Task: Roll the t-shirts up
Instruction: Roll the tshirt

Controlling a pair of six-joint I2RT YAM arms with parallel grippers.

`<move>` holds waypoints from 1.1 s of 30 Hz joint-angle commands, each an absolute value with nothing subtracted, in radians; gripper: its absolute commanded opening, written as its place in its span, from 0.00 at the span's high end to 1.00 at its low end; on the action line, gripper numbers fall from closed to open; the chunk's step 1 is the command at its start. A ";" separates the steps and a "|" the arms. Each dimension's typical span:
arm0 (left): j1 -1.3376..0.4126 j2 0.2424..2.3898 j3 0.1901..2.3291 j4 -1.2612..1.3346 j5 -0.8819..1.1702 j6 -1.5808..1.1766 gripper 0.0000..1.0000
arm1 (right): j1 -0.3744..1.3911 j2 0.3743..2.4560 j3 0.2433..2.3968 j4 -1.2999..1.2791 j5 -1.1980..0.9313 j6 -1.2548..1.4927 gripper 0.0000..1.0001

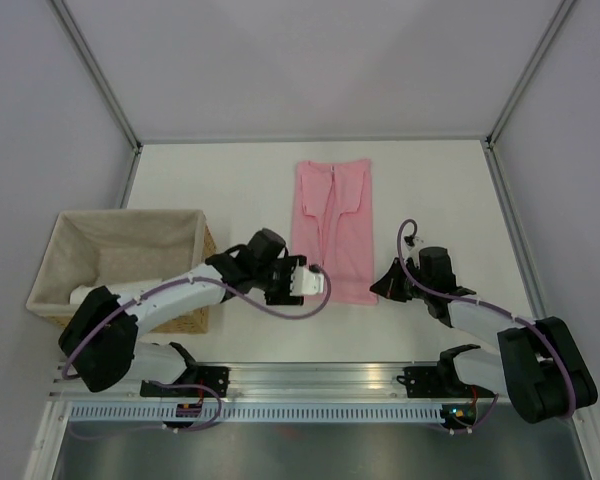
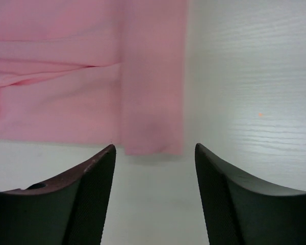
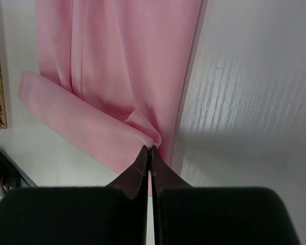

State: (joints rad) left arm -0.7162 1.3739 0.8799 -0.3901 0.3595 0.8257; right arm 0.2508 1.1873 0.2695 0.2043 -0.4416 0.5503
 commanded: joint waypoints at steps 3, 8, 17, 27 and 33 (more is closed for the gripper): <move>-0.825 1.301 0.605 -0.053 0.212 1.054 0.29 | 0.253 1.173 0.265 0.219 -0.426 0.534 0.98; -0.879 1.344 0.552 0.024 0.128 1.042 0.25 | 0.252 1.154 0.262 0.209 -0.425 0.528 0.97; -0.894 1.380 0.540 0.072 0.133 1.039 0.27 | 0.252 1.155 0.261 0.212 -0.416 0.534 0.97; -0.888 1.516 0.603 0.020 0.078 0.980 0.74 | 0.252 1.135 0.284 0.157 -0.410 0.496 0.79; -0.856 1.516 0.678 -0.118 0.126 0.933 0.97 | 0.252 1.026 0.472 -0.028 -0.397 0.336 0.63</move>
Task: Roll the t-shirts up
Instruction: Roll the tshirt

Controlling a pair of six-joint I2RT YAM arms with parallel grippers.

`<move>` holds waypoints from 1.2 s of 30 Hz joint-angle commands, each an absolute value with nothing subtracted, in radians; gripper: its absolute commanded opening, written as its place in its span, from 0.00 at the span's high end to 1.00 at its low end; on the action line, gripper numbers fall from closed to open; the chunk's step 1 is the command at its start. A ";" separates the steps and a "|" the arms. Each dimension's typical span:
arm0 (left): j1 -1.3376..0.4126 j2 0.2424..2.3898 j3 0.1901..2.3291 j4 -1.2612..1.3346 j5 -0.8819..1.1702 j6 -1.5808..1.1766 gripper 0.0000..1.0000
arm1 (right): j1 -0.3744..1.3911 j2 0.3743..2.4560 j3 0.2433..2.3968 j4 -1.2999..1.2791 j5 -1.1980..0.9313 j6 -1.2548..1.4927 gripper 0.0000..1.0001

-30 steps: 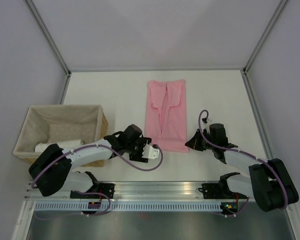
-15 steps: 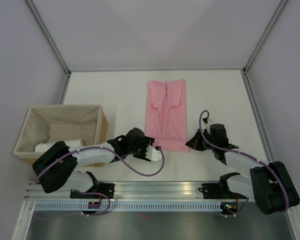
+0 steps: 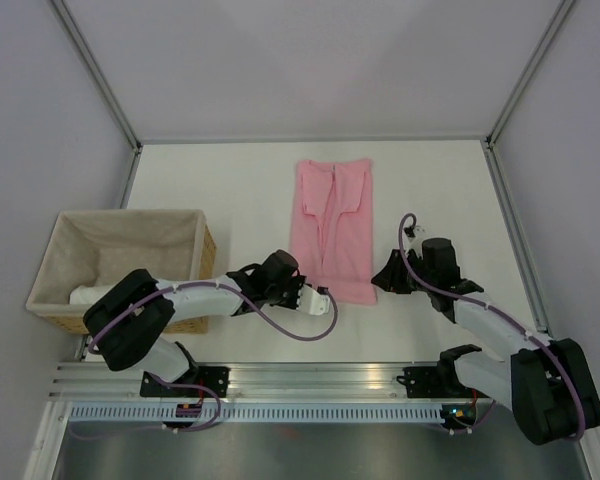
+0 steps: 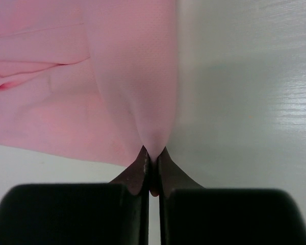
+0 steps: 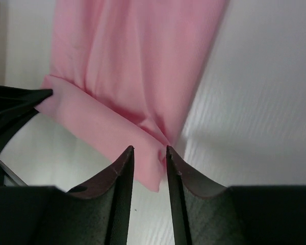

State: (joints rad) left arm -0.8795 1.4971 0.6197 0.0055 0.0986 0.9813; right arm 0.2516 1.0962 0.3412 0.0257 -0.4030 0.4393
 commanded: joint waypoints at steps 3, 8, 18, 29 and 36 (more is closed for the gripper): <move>-0.810 1.523 0.761 -0.236 0.225 0.878 0.98 | 0.255 0.977 0.553 -0.011 -0.514 0.192 0.60; -0.720 1.551 0.900 -0.380 0.377 0.810 0.98 | 0.279 0.942 0.626 -0.118 -0.555 -0.291 0.55; -0.678 1.614 0.976 -0.479 0.549 0.759 0.98 | 0.511 0.948 0.442 -0.227 -0.477 -0.842 0.47; -0.646 1.657 1.003 -0.526 0.540 0.761 0.98 | 0.607 1.103 0.406 -0.077 -0.357 -0.801 0.44; -0.626 1.675 1.029 -0.569 0.574 0.759 0.98 | 0.615 1.198 0.397 -0.028 -0.301 -0.695 0.69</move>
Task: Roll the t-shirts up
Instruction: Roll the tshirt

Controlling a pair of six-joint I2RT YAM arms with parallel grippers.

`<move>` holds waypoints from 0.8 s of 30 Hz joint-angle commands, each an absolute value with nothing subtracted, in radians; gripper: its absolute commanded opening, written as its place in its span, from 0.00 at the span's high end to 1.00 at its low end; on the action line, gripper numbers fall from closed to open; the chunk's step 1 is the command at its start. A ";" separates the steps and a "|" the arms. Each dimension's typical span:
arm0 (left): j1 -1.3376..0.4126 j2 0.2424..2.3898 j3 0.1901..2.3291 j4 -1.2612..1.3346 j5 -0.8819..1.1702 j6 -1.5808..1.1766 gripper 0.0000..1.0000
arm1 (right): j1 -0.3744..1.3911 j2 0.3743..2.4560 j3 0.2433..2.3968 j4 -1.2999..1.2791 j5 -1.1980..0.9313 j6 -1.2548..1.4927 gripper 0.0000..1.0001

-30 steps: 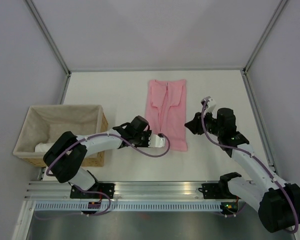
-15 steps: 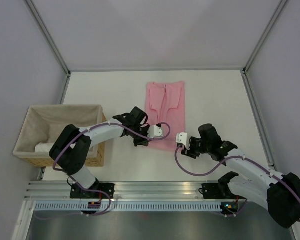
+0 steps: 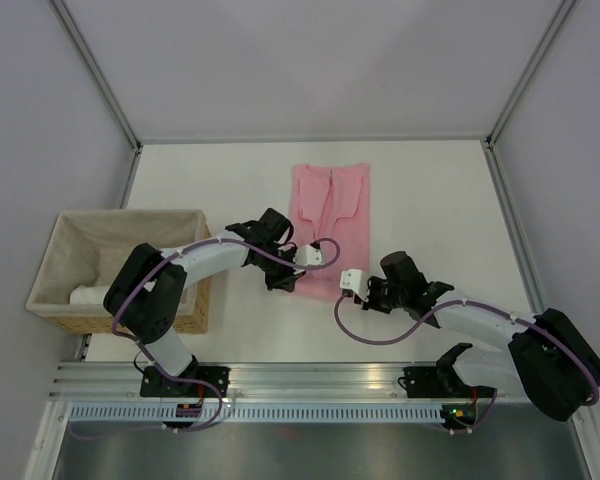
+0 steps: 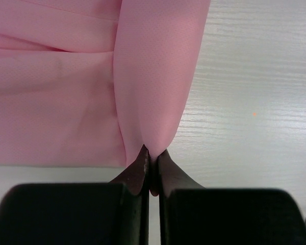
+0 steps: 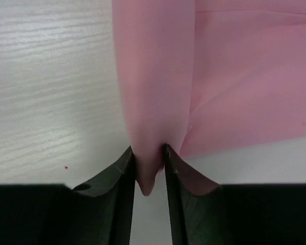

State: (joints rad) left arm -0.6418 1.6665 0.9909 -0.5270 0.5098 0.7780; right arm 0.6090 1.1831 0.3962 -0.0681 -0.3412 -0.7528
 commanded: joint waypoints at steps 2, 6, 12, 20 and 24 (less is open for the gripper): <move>-0.608 1.680 1.048 -0.619 0.621 0.772 0.98 | 0.615 1.200 0.428 -0.025 -0.241 -0.614 0.92; -0.600 1.683 1.072 -0.770 0.682 0.843 0.98 | 0.614 1.175 0.492 -0.222 -0.471 -0.637 1.00; -0.555 1.738 1.161 -1.015 0.810 0.980 0.98 | 0.586 1.251 0.564 -0.412 -0.678 -0.759 1.00; -0.492 1.882 1.229 -1.121 0.833 1.037 0.98 | 0.463 1.591 0.831 -0.546 -0.822 -0.753 1.00; -0.466 1.888 1.220 -1.102 0.810 1.028 0.79 | 0.411 1.592 0.854 -0.509 -0.874 -0.680 1.00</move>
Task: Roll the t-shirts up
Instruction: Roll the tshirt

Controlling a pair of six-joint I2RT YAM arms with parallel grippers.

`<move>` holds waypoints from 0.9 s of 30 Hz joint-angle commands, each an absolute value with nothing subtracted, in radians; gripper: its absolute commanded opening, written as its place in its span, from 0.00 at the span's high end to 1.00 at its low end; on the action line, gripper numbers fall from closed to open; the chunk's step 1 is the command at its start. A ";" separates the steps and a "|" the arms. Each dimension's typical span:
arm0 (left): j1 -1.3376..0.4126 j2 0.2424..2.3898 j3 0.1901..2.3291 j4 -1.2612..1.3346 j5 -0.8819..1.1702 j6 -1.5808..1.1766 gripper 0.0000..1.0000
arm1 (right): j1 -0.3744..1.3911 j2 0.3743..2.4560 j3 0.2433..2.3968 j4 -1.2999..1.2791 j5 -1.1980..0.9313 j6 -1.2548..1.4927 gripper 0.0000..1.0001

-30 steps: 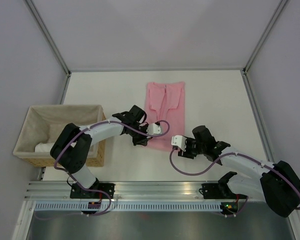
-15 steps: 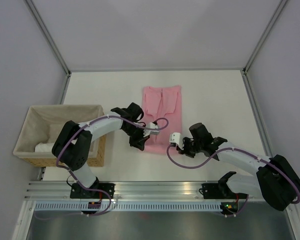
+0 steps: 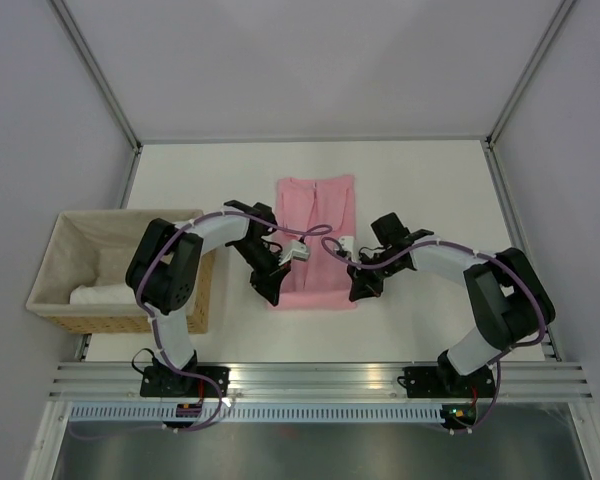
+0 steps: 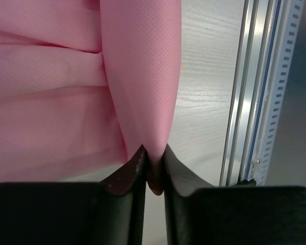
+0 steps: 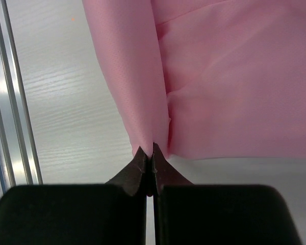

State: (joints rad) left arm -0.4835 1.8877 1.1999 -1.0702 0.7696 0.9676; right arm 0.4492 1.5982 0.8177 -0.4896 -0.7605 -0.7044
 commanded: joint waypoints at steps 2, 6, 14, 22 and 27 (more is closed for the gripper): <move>-0.460 1.890 1.221 -1.078 0.798 0.991 0.69 | 0.397 1.609 0.870 -0.497 -0.899 -0.667 0.98; -0.459 1.868 1.227 -1.022 0.799 0.936 0.53 | 0.397 1.667 0.919 -0.518 -0.925 -0.658 0.95; -0.459 1.836 1.206 -0.948 0.784 0.790 0.97 | 0.396 1.689 0.925 -0.553 -0.911 -0.623 0.89; -0.423 1.879 1.216 -0.917 0.715 0.798 0.95 | 0.385 1.713 0.943 -0.629 -0.807 -0.669 0.78; -0.425 1.862 1.200 -0.925 0.732 0.847 0.83 | 0.383 1.649 0.911 -0.617 -0.726 -0.652 0.68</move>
